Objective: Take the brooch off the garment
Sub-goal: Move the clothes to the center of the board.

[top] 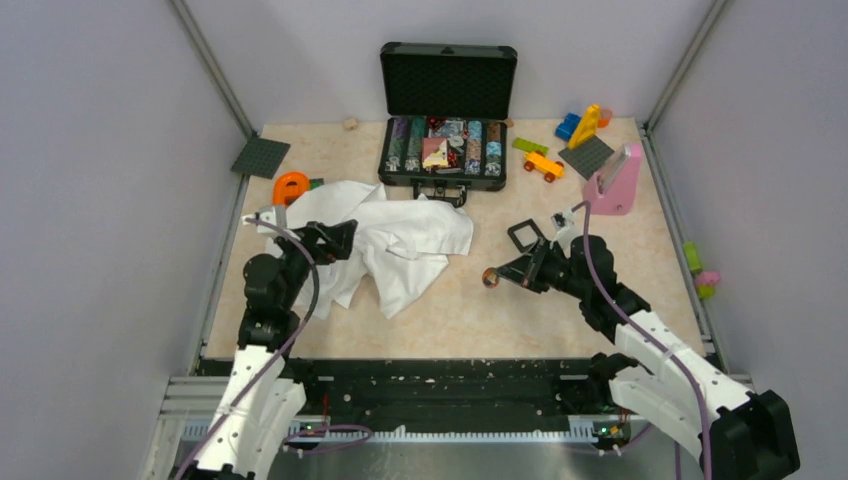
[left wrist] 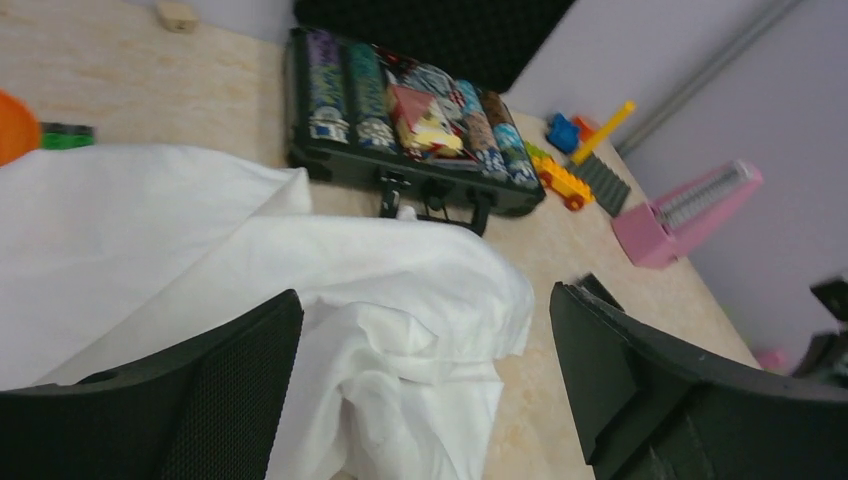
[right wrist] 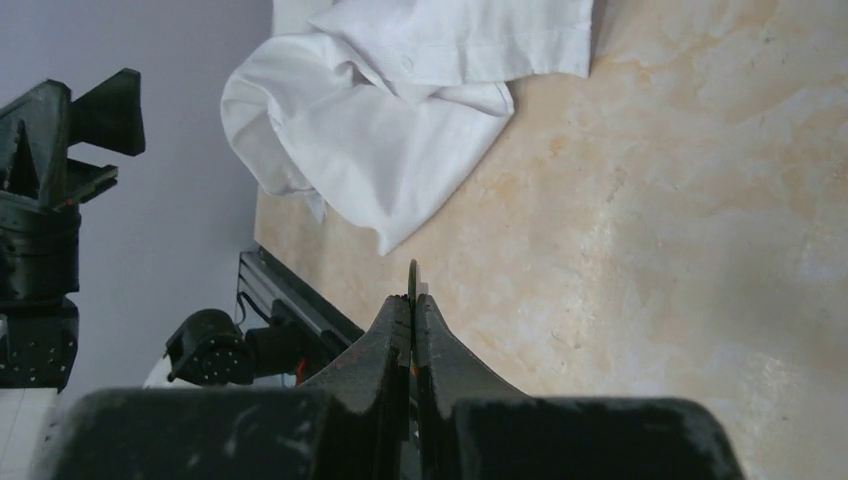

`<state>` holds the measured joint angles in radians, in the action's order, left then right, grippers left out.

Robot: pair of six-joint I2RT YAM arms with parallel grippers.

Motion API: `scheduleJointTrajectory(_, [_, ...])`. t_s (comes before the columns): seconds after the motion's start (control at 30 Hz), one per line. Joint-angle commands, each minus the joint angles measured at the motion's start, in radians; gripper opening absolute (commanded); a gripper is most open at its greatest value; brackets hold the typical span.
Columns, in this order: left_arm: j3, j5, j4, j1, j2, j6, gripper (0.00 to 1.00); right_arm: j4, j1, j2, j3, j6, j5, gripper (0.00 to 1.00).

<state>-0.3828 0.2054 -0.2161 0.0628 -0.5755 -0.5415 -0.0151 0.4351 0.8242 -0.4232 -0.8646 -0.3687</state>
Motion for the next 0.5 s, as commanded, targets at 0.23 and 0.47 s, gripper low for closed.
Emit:
scheduleJointTrajectory(0.23, [0.000, 0.162, -0.301, 0.476, -0.184, 0.462, 0.98, 0.026, -0.011, 0.063, -0.149, 0.054, -0.117, 0.00])
scheduleJointTrajectory(0.47, [0.044, 0.419, -0.400, 0.610, -0.255, 0.790, 0.93, 0.112, -0.011, 0.059, -0.137, 0.005, -0.272, 0.00])
